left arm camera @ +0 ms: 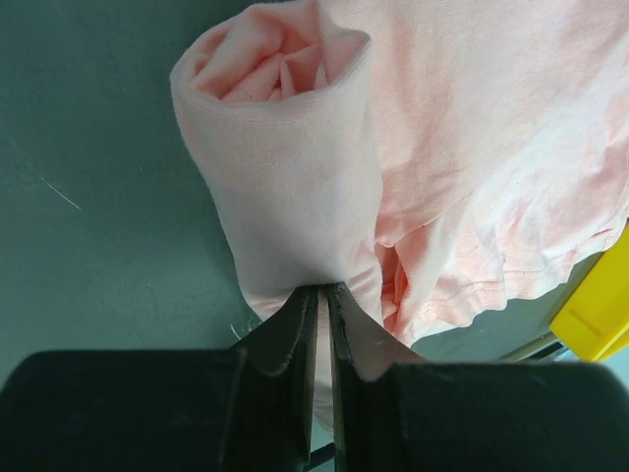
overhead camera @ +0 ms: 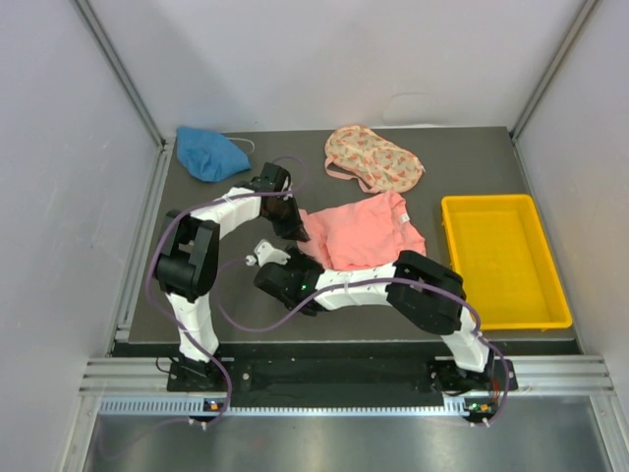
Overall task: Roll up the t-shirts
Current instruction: Roll the T-shirt to the center of the board.
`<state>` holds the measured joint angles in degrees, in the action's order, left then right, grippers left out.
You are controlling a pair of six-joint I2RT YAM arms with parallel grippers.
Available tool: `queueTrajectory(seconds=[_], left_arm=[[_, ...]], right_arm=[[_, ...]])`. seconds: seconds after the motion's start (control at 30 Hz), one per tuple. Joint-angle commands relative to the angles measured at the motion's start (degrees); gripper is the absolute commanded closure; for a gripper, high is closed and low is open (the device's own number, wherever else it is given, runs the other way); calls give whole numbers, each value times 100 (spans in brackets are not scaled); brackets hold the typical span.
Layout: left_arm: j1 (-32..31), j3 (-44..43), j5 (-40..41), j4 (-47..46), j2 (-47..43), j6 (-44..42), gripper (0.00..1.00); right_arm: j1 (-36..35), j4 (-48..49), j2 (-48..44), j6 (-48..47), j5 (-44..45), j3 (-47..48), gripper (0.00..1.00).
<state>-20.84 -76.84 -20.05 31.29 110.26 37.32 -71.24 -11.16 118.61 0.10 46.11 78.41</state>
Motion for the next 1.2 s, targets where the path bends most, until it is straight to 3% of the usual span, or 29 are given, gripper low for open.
queueTrajectory(seconds=[0.0,0.23,0.6,1.17], left_arm=[[-17,-200,81,44,57,-102,86],[-25,-244,80,53,84,-93,86],[-25,-279,81,35,119,-58,86],[54,-490,-200,-220,215,302,66]], right_arm=[[-74,-210,329,-300,407,552,41],[-74,-878,637,209,847,754,40],[-74,-1600,848,1079,830,816,40],[93,-1574,278,2495,338,78,46]])
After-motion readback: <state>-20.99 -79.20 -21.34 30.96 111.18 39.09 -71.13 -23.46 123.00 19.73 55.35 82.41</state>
